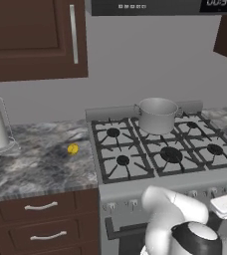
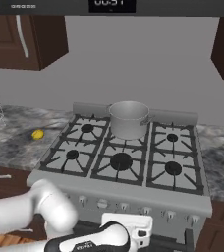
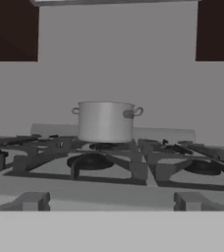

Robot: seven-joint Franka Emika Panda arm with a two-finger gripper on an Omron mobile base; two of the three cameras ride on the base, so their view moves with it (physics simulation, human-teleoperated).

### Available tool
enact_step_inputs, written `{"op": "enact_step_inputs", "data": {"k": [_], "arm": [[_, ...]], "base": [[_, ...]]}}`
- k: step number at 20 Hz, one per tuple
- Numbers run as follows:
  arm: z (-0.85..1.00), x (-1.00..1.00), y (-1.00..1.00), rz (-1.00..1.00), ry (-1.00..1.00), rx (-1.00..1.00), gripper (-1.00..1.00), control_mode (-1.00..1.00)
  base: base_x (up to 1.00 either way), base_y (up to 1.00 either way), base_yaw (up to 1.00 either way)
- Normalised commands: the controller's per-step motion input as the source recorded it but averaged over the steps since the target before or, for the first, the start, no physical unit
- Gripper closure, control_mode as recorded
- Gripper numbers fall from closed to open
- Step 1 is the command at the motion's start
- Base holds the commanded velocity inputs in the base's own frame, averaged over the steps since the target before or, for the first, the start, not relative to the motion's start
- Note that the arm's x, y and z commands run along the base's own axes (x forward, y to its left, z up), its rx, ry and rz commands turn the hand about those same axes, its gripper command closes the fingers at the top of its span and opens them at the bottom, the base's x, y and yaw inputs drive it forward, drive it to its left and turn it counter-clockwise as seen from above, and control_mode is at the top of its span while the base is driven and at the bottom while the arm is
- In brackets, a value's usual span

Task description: Turn on the burner for the pot on the stove. Wait thirty seconds for the pot to heat up. Then add the lemon to the pot.

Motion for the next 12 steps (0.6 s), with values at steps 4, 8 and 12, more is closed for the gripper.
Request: {"op": "enact_step_inputs", "data": {"k": [4,8,12], "arm": [[-0.28,0.09,-0.38,0.00,-0.01,0.07,-1.00,-1.00],[-0.36,0.00,-0.32,-0.06,0.00,0.11,-1.00,-1.00],[-0.11,0.03,-0.01,-0.08,0.00,0.02,-1.00,-1.00]], "base": [[0.00,0.00,0.00],[0.00,0.00,0.00],[0.00,0.00,0.00]]}}
